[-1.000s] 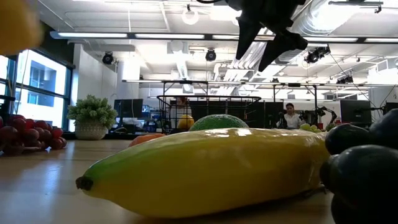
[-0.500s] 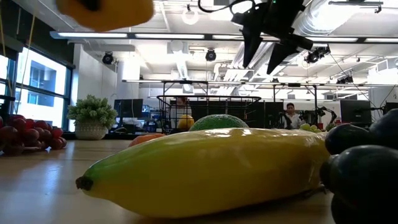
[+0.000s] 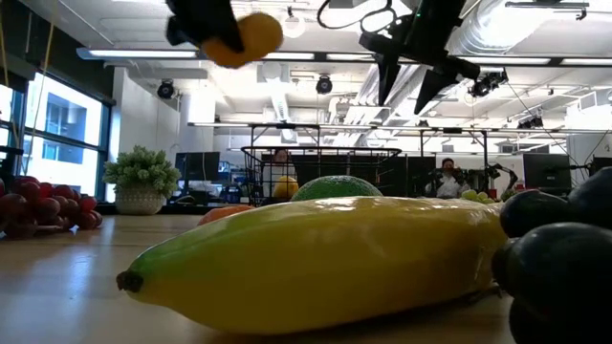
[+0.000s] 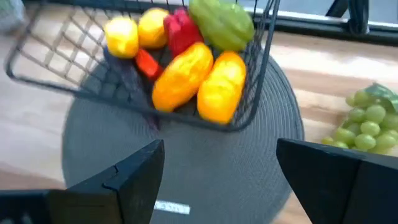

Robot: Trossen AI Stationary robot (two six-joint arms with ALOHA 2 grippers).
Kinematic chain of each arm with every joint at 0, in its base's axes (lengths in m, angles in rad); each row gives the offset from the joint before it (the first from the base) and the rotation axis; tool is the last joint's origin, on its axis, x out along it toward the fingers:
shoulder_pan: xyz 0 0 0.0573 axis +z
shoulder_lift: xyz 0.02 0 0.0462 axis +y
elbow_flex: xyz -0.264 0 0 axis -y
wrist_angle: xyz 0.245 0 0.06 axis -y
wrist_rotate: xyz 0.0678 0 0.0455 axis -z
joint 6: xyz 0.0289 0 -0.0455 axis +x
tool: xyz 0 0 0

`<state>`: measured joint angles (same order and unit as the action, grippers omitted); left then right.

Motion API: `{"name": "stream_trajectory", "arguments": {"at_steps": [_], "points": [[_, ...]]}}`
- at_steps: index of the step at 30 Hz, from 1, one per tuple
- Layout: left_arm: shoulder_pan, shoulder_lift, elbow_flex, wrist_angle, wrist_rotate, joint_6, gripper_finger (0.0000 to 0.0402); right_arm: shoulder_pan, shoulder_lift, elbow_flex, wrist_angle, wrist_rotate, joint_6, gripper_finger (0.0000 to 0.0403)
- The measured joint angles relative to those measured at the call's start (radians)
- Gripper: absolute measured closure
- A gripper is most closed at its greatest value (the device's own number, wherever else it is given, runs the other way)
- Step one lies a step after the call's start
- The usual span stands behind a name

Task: Build produce basket
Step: Put the mango into the wire basket

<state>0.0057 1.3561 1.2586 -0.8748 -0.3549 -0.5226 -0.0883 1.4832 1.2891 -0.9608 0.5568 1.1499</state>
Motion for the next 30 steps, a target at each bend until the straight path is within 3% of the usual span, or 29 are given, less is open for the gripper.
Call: {"name": "stream_trajectory", "arguments": {"at_steps": [8, 17, 25, 30], "points": [[0.22, 0.014, 0.0, 0.236, 0.185, 0.162, 0.0224, -0.089, -0.063, 0.0, 0.004, 0.015, -0.075, 0.0112], [0.453, 0.074, -0.001, 0.476, 0.376, 0.246, 0.0224, -0.197, -0.072, 0.0, 0.008, -0.009, -0.185, 0.0112], [0.542, 0.201, 0.0, 0.698, 0.504, 0.334, 0.0224, -0.281, -0.072, 0.0, 0.009, -0.011, -0.253, 0.0112], [0.564, 0.294, 0.0, 0.798, 0.501, 0.335, 0.0219, -0.326, -0.072, 0.0, 0.009, -0.014, -0.304, 0.0112]]}}
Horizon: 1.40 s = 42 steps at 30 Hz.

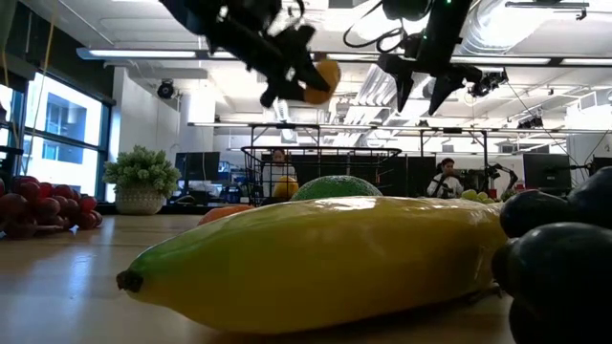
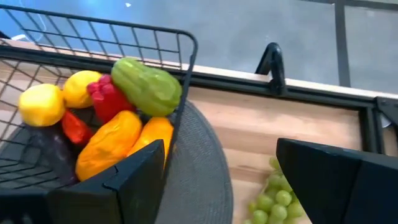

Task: Build produce basket
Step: Put the mango into the wire basket

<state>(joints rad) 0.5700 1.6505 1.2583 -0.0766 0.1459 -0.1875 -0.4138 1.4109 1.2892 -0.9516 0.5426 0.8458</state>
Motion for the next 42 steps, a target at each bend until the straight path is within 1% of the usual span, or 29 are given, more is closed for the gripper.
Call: {"name": "stream_trajectory", "arguments": {"at_steps": [6, 12, 15, 19, 21, 25, 31, 33, 36, 42], "points": [[0.014, 0.109, 0.0, 0.023, 0.0, 0.004, 0.0204, -0.046, 0.0, 0.0, 0.0, -0.001, -0.044, 0.0112], [0.027, 0.208, 0.0, 0.031, -0.005, 0.007, 0.0202, -0.075, 0.0, 0.0, 0.002, -0.002, -0.069, 0.0112], [0.038, 0.238, 0.0, 0.022, -0.008, 0.0, 0.0202, -0.078, 0.0, 0.0, 0.003, -0.02, -0.069, 0.0112], [0.049, 0.253, 0.0, 0.014, -0.005, -0.11, 0.0202, -0.078, 0.0, 0.0, 0.003, -0.025, -0.069, 0.0112], [0.05, 0.253, 0.0, 0.018, -0.003, -0.14, 0.0201, -0.078, 0.0, 0.0, 0.003, -0.03, -0.069, 0.0112], [0.05, 0.253, 0.0, 0.026, 0.0, -0.115, 0.0198, -0.078, 0.0, 0.0, 0.003, -0.046, -0.069, 0.0112], [0.05, 0.253, 0.0, 0.027, 0.0, -0.12, 0.0197, -0.077, 0.0, 0.0, 0.003, -0.063, -0.069, 0.0112], [0.05, 0.253, 0.0, 0.028, 0.004, -0.097, 0.0196, -0.077, 0.0, 0.0, 0.003, -0.068, -0.071, 0.0112], [0.05, 0.253, 0.0, 0.028, 0.015, -0.081, 0.0185, -0.077, 0.0, 0.0, 0.003, -0.078, -0.088, 0.0112], [0.057, 0.252, 0.0, 0.062, 0.115, -0.082, 0.0143, -0.077, 0.0, 0.0, 0.003, -0.082, -0.088, 0.0112]]}}
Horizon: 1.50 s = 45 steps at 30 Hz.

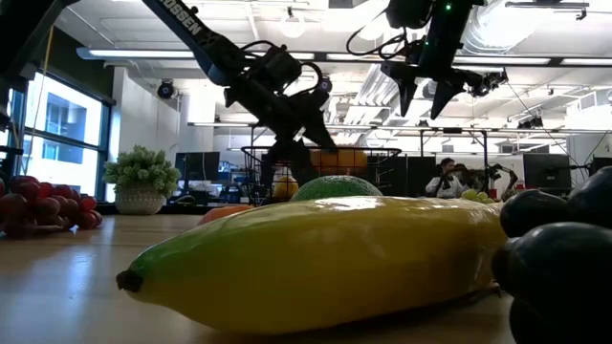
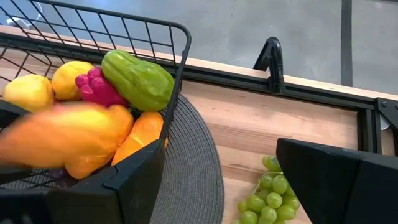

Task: Build produce basket
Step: Put the mango into the wire basket, then put the lime into the wire basket

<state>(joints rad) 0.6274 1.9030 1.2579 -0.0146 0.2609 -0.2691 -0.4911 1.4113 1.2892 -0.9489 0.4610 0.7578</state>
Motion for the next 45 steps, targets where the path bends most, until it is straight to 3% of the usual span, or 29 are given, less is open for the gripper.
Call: {"name": "stream_trajectory", "arguments": {"at_steps": [8, 15, 18, 26, 36, 45], "points": [[0.002, -0.001, 0.019, 0.012, 0.009, -0.016, 0.0089, 0.0, 0.0, 0.0, -0.013, -0.002, 0.0, 0.0112], [0.003, -0.006, 0.1, -0.073, 0.014, -0.013, 0.0087, 0.03, 0.0, 0.0, -0.022, -0.052, 0.022, 0.0112], [0.003, -0.006, 0.149, -0.162, 0.06, 0.005, 0.0085, 0.05, 0.0, 0.0, -0.037, -0.053, 0.056, 0.0112], [0.008, -0.006, 0.272, -0.365, 0.185, 0.142, 0.0087, 0.137, 0.0, 0.0, -0.082, -0.079, 0.179, 0.0112], [0.036, -0.006, 0.408, -0.658, 0.176, 0.323, 0.0085, 0.277, 0.0, -0.002, -0.232, -0.123, 0.392, 0.0112], [0.048, -0.038, 0.449, -0.756, 0.174, 0.401, 0.0085, 0.415, 0.0, -0.071, -0.265, -0.185, 0.613, 0.0112]]}}
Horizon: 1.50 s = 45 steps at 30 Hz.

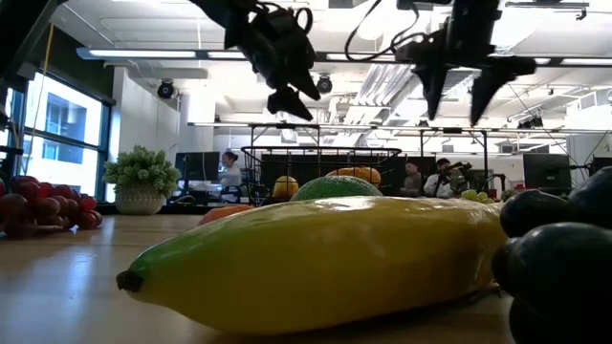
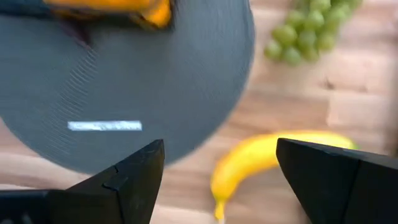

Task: Build produce basket
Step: Put the lime into the wire basket

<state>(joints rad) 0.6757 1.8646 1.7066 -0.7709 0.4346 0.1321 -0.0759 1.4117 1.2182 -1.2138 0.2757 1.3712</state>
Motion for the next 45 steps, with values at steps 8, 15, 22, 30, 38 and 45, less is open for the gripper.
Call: {"name": "stream_trajectory", "arguments": {"at_steps": [8, 15, 22, 30, 38, 45], "points": [[0.005, -0.074, 0.0, -0.015, 0.0, 0.011, 0.0085, 0.119, 0.0, -0.053, -0.099, -0.062, 0.173, 0.0112], [0.007, -0.129, 0.0, -0.049, -0.004, 0.034, 0.0085, 0.206, 0.0, -0.132, -0.122, -0.137, 0.273, 0.0112], [0.011, -0.133, 0.0, -0.053, -0.059, 0.037, 0.0085, 0.286, 0.0, -0.227, -0.122, -0.221, 0.367, 0.0112], [0.011, -0.133, 0.0, -0.055, -0.083, 0.037, 0.0085, 0.351, 0.0, -0.325, -0.115, -0.272, 0.465, 0.0112], [0.011, -0.133, 0.0, -0.061, -0.083, 0.029, 0.0085, 0.374, 0.0, -0.412, -0.072, -0.272, 0.516, 0.0112], [0.011, -0.133, -0.001, -0.086, -0.083, 0.028, 0.0085, 0.373, 0.0, -0.518, 0.054, -0.273, 0.537, 0.0112]]}}
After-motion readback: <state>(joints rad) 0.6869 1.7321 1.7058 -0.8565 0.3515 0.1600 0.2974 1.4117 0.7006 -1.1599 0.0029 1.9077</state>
